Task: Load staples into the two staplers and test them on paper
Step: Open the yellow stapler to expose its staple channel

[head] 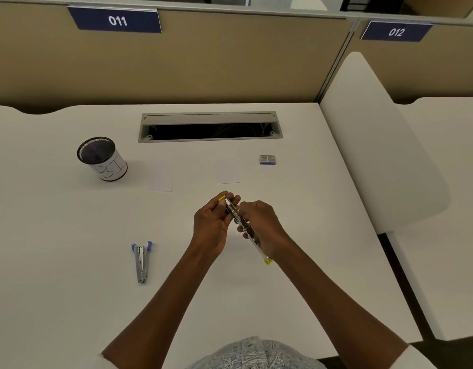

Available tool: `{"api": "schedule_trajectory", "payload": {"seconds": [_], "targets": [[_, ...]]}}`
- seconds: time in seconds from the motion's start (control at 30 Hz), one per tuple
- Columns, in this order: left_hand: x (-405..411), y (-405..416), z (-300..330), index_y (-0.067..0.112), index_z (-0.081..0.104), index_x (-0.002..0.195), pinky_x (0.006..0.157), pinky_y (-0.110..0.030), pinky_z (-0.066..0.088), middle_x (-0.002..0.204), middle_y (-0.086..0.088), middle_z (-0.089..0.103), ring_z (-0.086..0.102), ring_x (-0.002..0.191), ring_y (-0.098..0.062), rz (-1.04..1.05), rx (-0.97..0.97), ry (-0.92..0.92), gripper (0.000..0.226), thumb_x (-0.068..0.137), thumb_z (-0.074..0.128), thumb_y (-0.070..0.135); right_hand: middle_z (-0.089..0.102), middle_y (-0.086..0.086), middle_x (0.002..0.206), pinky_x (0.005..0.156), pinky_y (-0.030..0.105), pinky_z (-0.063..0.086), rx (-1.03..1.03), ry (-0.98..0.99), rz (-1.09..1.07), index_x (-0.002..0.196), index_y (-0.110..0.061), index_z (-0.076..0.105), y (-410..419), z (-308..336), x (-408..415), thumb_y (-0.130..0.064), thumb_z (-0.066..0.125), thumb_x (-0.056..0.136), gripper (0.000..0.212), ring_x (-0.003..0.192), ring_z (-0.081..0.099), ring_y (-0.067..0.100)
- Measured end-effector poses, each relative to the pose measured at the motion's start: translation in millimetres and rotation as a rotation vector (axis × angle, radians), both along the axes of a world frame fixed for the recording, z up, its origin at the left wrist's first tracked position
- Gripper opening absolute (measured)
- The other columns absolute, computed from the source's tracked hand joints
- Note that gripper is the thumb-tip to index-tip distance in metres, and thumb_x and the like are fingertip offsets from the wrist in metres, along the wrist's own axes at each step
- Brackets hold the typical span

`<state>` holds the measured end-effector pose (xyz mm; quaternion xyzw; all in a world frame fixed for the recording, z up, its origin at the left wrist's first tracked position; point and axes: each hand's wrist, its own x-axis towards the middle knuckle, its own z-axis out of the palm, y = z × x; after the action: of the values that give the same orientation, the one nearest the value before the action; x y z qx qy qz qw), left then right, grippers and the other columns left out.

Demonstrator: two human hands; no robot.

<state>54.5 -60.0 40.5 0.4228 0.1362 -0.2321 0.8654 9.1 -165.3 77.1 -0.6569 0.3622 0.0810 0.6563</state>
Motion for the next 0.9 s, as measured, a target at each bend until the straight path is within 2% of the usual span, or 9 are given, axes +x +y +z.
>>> {"api": "schedule_trajectory", "payload": {"seconds": [0.1,0.2,0.27,0.37,0.47,0.53,0.7,0.8,0.9], "targets": [[6,4,-3,-0.008,0.057,0.120,0.086,-0.033,0.058,0.105,-0.014,0.069,0.071,0.099,-0.026,0.034,-0.017,0.040,0.025,0.100,0.045,-0.002,0.070,-0.001,0.076,0.062,0.032,0.052,0.056,-0.081,0.032,0.092,-0.021,0.065,-3,-2,-1,-0.028,0.052,0.081,0.019,0.066,0.067,0.019],[13,7,-6,-0.010,0.055,0.121,0.089,-0.037,0.055,0.109,-0.017,0.066,0.071,0.098,-0.025,0.051,-0.022,0.070,0.026,0.100,0.042,-0.002,0.073,0.008,0.083,0.067,0.029,0.055,0.103,-0.090,0.080,0.076,-0.018,0.072,-3,-3,-2,-0.022,0.052,0.073,0.021,0.072,0.070,0.019],[16,10,-7,-0.011,0.055,0.122,0.085,-0.033,0.057,0.109,-0.018,0.066,0.072,0.096,-0.024,0.068,-0.030,0.077,0.026,0.100,0.042,-0.002,0.074,0.012,0.087,0.072,0.030,0.056,0.100,-0.089,0.100,0.074,-0.015,0.073,-4,-6,-3,-0.024,0.053,0.071,0.022,0.077,0.073,0.021],[21,12,-8,-0.010,0.056,0.120,0.079,-0.030,0.059,0.110,-0.018,0.066,0.072,0.095,-0.025,0.088,-0.034,0.091,0.025,0.100,0.043,-0.002,0.074,0.006,0.090,0.079,0.034,0.057,0.073,-0.126,0.133,0.078,-0.018,0.073,-7,-11,-9,-0.031,0.056,0.074,0.022,0.079,0.074,0.022],[20,11,-8,-0.011,0.057,0.118,0.078,-0.030,0.060,0.106,-0.017,0.067,0.072,0.093,-0.025,0.089,-0.002,0.107,0.024,0.099,0.045,-0.003,0.072,-0.002,0.093,0.075,0.032,0.058,-0.092,-0.227,0.213,0.086,-0.023,0.068,-6,-21,-19,-0.030,0.071,0.077,0.012,0.076,0.073,0.019],[17,10,-9,-0.011,0.059,0.114,0.079,-0.032,0.060,0.102,-0.016,0.068,0.071,0.094,-0.028,0.086,0.042,0.116,0.021,0.098,0.048,-0.003,0.071,-0.006,0.094,0.071,0.029,0.058,-0.166,-0.255,0.212,0.089,-0.024,0.066,-4,-30,-25,-0.022,0.077,0.075,0.018,0.071,0.073,0.018],[3,10,-11,-0.004,0.059,0.120,0.087,-0.035,0.058,0.105,-0.012,0.070,0.070,0.103,-0.028,0.075,0.117,0.047,0.025,0.095,0.053,-0.003,0.072,-0.002,0.089,0.063,0.023,0.053,-0.136,-0.230,0.124,0.088,-0.018,0.067,-8,-48,-32,-0.008,0.076,0.077,0.018,0.065,0.068,0.012],[-5,11,-12,0.004,0.058,0.125,0.093,-0.034,0.055,0.110,-0.007,0.071,0.068,0.109,-0.024,0.005,0.167,-0.066,0.029,0.097,0.053,0.002,0.073,0.000,0.086,0.069,0.024,0.053,-0.137,-0.239,0.086,0.083,-0.018,0.069,-9,-58,-34,-0.006,0.079,0.074,0.018,0.075,0.068,0.014],[-6,11,-13,0.007,0.057,0.128,0.097,-0.036,0.053,0.110,-0.002,0.073,0.067,0.112,-0.022,-0.034,0.199,-0.117,0.031,0.097,0.054,0.006,0.074,-0.004,0.084,0.066,0.016,0.051,-0.149,-0.268,0.049,0.080,-0.020,0.071,-7,-64,-34,-0.005,0.081,0.071,0.020,0.076,0.070,0.010]]}}
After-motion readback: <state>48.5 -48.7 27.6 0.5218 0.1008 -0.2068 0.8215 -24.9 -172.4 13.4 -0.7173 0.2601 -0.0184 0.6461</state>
